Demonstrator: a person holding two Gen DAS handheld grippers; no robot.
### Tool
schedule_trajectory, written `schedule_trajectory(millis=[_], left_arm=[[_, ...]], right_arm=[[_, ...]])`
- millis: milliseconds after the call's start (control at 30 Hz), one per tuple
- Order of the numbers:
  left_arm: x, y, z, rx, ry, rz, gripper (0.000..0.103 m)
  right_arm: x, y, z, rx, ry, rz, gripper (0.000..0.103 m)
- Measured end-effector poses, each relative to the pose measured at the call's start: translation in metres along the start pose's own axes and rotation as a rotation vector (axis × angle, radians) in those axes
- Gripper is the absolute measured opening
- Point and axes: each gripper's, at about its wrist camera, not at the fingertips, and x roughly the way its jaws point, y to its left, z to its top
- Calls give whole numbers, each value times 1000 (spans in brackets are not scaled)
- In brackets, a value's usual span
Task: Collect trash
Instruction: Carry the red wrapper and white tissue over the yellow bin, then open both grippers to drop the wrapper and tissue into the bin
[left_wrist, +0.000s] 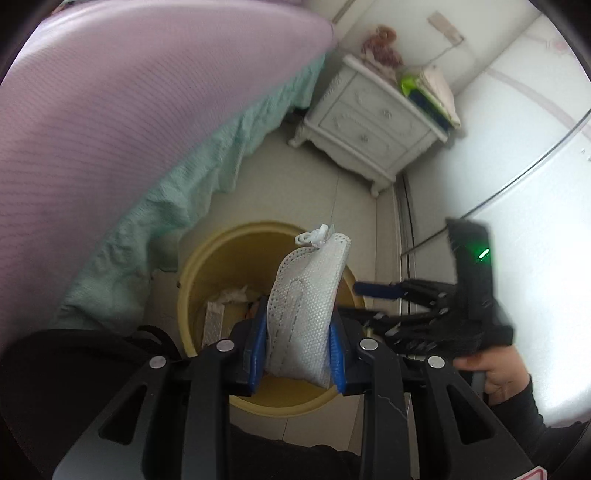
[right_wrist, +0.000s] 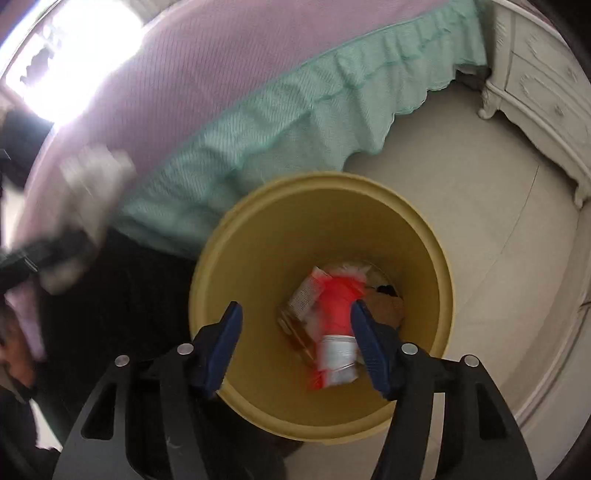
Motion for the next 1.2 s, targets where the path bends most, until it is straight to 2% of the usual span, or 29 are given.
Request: schedule_trajectory(millis=[167,367,533,600,667,733,933,1200], left_arm=[[18,2,3,0,41,3,29],[37,-9,4,46,79,5,29],[50,-21,6,85,112,-7,34],[54,-24,6,97,125,-8,40],[58,-29,6,113,134,-7,63],[60,-30,5,116,139,0,79],[61,-29,3,106,148,-7,80],[50,-22,1,87,119,9,80]], right_arm=[[-23,-13,1,45,-70,0,65],[-33,-22,2,63,-82,-27,65],[-39,-27,0,62,-74,-34,65],[-39,-27,-1,58,-75,-42,65],[-39,-27,-1,53,-71,-39,65],[-38,-26,-1,51,-71,-43,65],[-38,-18,-1,26,-66,-30,65],[-38,1,2,-22,-60,-14,65]])
